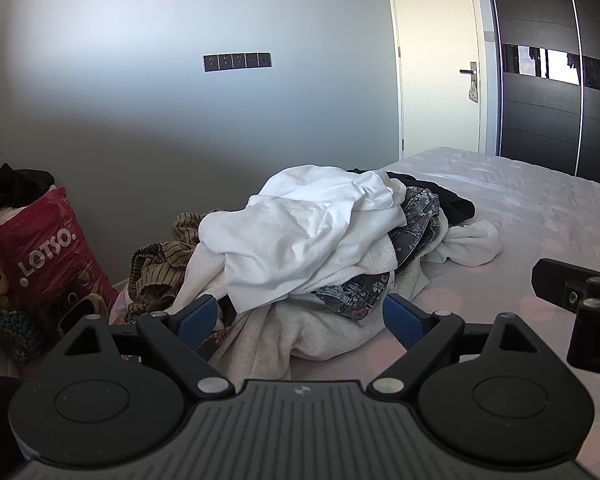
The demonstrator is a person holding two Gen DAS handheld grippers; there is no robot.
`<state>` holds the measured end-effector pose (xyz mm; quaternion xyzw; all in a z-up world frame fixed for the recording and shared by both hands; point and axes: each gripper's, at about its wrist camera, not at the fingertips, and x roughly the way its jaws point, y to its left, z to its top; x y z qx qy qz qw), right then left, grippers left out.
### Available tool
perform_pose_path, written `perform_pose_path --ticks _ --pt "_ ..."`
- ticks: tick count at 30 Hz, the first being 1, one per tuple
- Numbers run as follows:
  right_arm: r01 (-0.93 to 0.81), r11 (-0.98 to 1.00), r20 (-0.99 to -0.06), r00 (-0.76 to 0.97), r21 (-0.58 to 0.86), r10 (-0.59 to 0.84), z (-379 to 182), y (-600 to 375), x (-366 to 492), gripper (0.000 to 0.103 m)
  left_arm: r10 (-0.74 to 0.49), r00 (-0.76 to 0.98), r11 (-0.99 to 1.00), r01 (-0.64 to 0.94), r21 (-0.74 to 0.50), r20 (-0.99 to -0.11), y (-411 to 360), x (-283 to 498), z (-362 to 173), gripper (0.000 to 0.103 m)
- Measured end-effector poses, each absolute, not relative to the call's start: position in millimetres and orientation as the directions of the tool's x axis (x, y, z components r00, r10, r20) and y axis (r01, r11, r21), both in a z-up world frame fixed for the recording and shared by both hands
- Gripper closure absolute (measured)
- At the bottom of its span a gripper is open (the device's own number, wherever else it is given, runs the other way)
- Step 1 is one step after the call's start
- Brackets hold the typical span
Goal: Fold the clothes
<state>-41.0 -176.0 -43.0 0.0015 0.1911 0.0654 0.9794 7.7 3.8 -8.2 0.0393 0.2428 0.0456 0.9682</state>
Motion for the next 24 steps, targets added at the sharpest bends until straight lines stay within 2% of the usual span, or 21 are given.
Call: perform_pose_path --ticks 24 --pt "-0.126 0.992 -0.381 0.917 0.012 0.121 -44.3 -174.4 -40.8 0.001 0.124 0.871 0.991 -0.088 0.098 -0.476 6.5 7.1 -8.5 0.012"
